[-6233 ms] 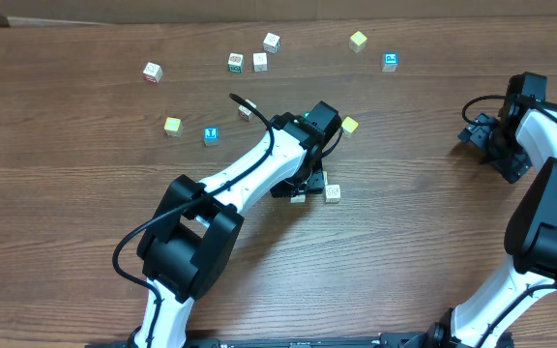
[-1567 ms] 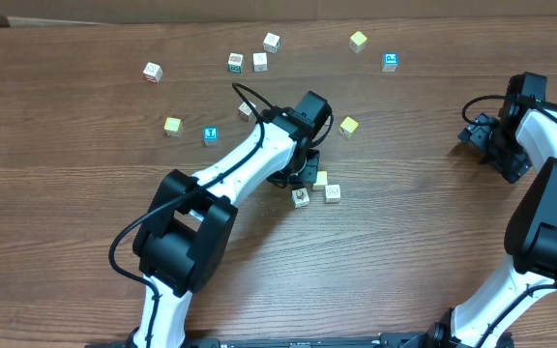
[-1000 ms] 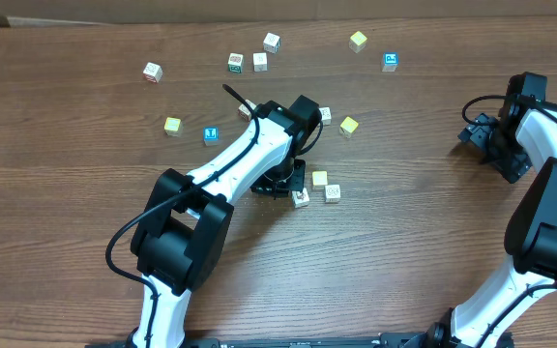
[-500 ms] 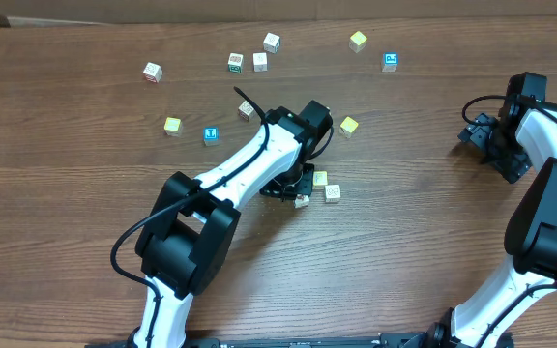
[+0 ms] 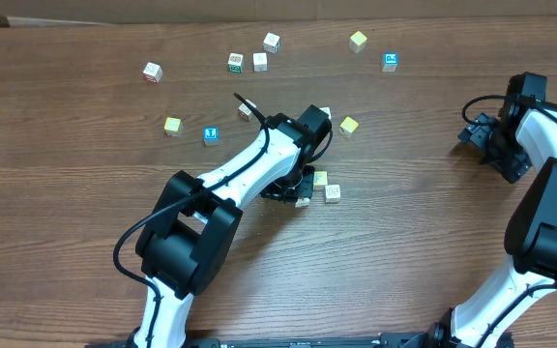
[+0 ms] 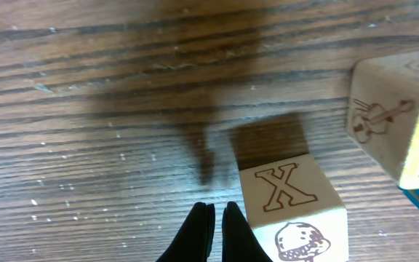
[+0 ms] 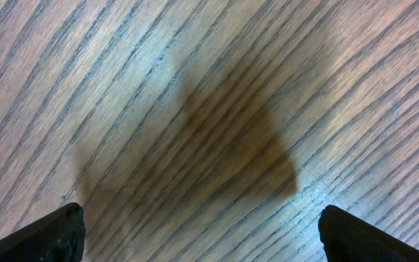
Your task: Form a circle
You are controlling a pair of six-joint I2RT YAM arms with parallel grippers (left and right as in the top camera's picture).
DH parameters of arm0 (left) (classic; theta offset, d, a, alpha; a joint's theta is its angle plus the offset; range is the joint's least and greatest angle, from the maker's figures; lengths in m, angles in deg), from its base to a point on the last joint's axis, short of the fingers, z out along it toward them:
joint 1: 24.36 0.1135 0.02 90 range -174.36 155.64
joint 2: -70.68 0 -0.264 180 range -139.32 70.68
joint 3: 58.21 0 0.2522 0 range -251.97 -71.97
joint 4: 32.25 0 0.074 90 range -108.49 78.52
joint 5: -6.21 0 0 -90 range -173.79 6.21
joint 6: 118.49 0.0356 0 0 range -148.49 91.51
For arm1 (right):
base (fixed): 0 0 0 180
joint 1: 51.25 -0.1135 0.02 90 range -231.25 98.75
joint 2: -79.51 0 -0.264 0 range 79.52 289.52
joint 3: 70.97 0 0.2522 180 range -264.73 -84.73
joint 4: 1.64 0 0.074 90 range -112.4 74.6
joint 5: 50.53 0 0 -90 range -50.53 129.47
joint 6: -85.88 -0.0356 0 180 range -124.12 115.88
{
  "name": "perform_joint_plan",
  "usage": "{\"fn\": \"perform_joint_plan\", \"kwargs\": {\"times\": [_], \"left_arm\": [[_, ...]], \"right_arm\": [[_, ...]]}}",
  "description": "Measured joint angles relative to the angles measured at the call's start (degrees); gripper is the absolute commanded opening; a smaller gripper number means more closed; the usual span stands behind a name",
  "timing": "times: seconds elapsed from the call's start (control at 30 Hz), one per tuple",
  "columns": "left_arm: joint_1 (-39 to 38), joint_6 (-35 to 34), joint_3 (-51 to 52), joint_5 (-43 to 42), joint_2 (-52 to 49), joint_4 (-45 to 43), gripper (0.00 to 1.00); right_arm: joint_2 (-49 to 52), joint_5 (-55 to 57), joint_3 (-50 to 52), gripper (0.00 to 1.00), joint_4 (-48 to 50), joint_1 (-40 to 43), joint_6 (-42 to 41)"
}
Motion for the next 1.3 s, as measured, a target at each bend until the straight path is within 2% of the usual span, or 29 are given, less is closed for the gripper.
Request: {"fn": "perform_joint_plan", "kwargs": {"times": [0.7, 1.3], "left_arm": [[0.0, -0.2, 0.0, -2.6, 0.0, -0.3, 0.04], [0.0, -3.8, 0.0, -3.0, 0.0, -0.3, 0.04]], "right_arm": [[0.0, 0.0, 0.0, 1.00, 0.0, 0.0, 0.0], [0.0, 0.0, 0.0, 1.00, 0.0, 0.0, 0.0]]}}
